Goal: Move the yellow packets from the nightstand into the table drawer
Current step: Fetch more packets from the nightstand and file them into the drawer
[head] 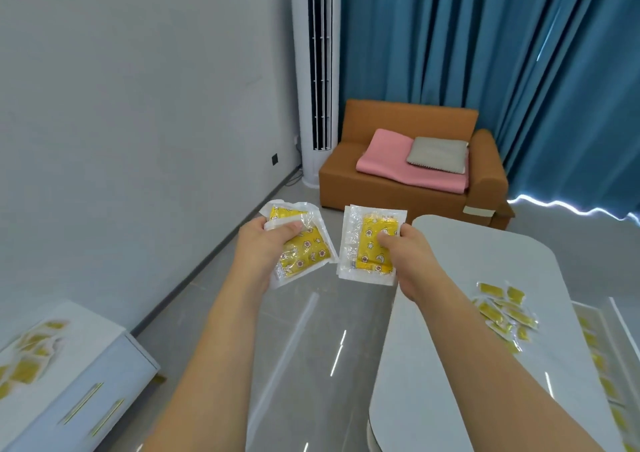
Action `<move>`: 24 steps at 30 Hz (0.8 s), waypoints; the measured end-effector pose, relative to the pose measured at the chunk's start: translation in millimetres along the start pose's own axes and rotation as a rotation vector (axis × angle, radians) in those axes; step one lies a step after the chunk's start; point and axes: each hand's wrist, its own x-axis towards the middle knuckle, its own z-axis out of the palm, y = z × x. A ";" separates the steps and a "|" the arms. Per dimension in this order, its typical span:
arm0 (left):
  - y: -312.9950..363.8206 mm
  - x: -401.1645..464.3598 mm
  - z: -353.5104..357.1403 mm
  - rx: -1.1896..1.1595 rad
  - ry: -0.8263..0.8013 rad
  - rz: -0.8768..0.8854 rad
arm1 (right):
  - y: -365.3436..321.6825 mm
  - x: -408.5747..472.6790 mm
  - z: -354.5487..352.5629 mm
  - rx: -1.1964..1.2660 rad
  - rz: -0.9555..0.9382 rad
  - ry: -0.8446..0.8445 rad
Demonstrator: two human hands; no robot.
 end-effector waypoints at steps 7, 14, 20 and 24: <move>-21.3 -72.2 112.1 -0.049 -0.030 -0.008 | 9.0 -13.9 -143.4 0.028 -0.023 0.052; -48.7 -156.2 238.5 -0.037 -0.051 -0.011 | 17.2 -25.7 -313.3 0.016 -0.006 0.119; -50.4 -186.1 311.5 -0.030 -0.047 -0.014 | 13.6 -23.9 -383.5 0.021 0.015 0.127; -56.0 -201.0 376.5 -0.037 -0.052 -0.004 | 13.3 -18.4 -444.1 0.039 -0.017 0.192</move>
